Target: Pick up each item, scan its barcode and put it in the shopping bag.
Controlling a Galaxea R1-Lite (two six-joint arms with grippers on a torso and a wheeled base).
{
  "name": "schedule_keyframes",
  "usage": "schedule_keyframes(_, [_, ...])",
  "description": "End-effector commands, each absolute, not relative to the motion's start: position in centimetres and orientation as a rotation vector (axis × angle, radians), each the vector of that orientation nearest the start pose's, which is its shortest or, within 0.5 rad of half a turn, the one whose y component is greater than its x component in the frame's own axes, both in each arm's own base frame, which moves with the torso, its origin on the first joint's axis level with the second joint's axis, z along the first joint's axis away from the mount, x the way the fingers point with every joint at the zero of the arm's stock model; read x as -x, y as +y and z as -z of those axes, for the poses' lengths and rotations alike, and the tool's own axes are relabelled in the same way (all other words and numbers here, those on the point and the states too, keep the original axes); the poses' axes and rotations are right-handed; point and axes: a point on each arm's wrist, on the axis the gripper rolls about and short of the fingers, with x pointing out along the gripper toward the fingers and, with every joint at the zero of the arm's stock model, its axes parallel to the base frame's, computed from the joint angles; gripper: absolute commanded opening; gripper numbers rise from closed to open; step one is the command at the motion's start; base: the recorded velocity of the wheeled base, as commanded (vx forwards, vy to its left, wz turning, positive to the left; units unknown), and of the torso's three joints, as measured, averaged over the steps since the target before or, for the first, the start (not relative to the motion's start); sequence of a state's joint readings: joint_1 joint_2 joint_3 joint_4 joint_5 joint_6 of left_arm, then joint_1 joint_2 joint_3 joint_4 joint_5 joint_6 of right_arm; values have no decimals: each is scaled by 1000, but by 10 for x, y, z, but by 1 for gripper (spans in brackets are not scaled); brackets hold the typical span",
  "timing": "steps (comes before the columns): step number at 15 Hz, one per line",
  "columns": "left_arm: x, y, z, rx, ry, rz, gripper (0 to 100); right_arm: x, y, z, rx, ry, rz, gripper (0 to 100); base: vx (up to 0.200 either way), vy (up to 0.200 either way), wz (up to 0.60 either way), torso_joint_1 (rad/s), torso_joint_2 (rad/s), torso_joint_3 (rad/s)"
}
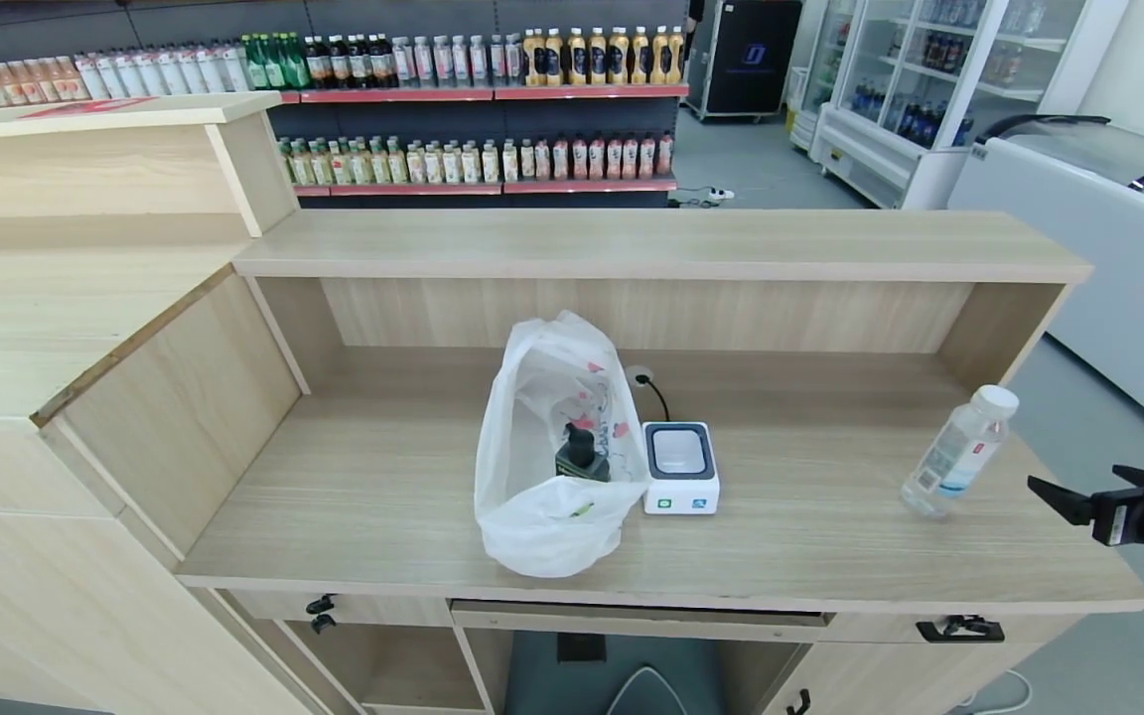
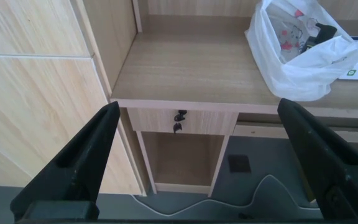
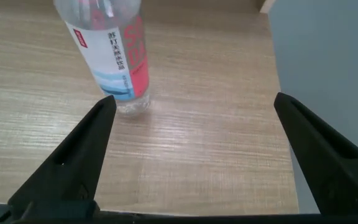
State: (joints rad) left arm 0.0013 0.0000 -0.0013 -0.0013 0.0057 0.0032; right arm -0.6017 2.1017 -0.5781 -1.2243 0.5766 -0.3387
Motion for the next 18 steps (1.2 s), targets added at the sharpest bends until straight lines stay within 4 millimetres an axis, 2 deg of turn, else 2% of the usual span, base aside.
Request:
schedule_keyframes(1, [23,0,-76,-3,-3,-8,100,-292,-172,-50,167,254,-52,100,0,0,0,0,0,0])
schedule_keyframes(9, [23,0,-76,-3,-2,-8,100,-317,-159,-41,161,245,-117,100,0,0,0,0,0,0])
schedule_keyframes(14, [23,0,-76,-3,-3,-8,100,-345,-151,-41,189,201,-157,100,0,0,0,0,0,0])
schedule_keyframes(18, [23,0,-76,-3,-3,-8,100,-355,-142,-28,182,220,-189,100,0,0,0,0,0,0])
